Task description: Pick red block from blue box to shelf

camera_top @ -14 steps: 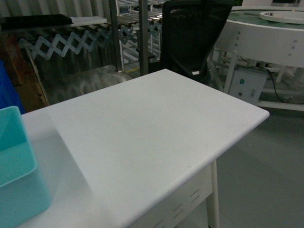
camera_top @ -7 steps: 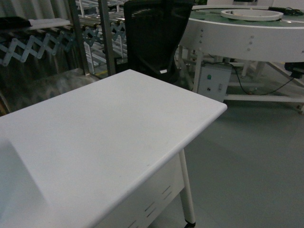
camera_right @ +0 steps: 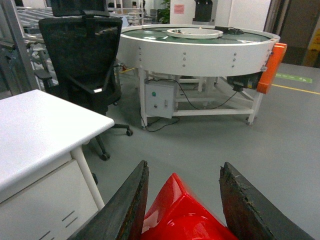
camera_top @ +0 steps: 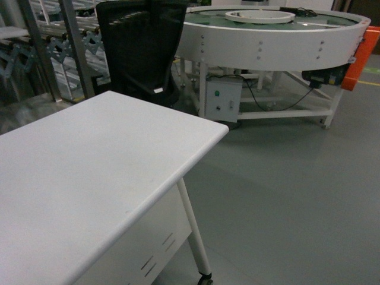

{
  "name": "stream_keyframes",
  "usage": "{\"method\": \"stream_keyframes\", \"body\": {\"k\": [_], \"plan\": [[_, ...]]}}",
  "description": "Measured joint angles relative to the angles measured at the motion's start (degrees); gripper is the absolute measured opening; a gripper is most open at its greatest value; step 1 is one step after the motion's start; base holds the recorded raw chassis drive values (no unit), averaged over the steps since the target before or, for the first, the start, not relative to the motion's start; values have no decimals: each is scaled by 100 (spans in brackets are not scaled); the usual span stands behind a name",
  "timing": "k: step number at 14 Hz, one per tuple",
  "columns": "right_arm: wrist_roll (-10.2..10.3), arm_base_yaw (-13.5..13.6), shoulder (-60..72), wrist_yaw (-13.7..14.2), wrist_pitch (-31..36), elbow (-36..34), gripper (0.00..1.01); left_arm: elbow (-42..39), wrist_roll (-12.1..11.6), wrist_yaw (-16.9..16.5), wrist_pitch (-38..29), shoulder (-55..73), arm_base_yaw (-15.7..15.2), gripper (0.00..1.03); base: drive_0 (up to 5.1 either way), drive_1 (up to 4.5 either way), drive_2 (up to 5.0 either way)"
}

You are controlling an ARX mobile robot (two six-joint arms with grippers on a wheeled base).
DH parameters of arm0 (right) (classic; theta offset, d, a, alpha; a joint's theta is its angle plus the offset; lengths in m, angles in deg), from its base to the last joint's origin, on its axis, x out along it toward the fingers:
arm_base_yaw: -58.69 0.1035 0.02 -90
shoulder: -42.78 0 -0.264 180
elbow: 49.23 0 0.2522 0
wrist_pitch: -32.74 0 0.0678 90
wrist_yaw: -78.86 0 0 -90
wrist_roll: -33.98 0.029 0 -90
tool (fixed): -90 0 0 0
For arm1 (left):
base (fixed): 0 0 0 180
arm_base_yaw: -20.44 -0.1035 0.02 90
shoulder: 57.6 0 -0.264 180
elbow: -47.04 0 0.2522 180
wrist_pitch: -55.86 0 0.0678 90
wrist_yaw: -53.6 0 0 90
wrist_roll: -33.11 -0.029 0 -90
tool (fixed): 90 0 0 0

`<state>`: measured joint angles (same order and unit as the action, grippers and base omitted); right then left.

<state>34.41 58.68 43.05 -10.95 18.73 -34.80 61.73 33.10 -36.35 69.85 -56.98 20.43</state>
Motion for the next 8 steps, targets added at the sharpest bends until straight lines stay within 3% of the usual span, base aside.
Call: {"method": "stream_keyframes", "body": {"k": [8], "plan": [[0,0,0,0,0,0,38,0,0,-2,-2,0,0,98,-149,-149,-149]]}}
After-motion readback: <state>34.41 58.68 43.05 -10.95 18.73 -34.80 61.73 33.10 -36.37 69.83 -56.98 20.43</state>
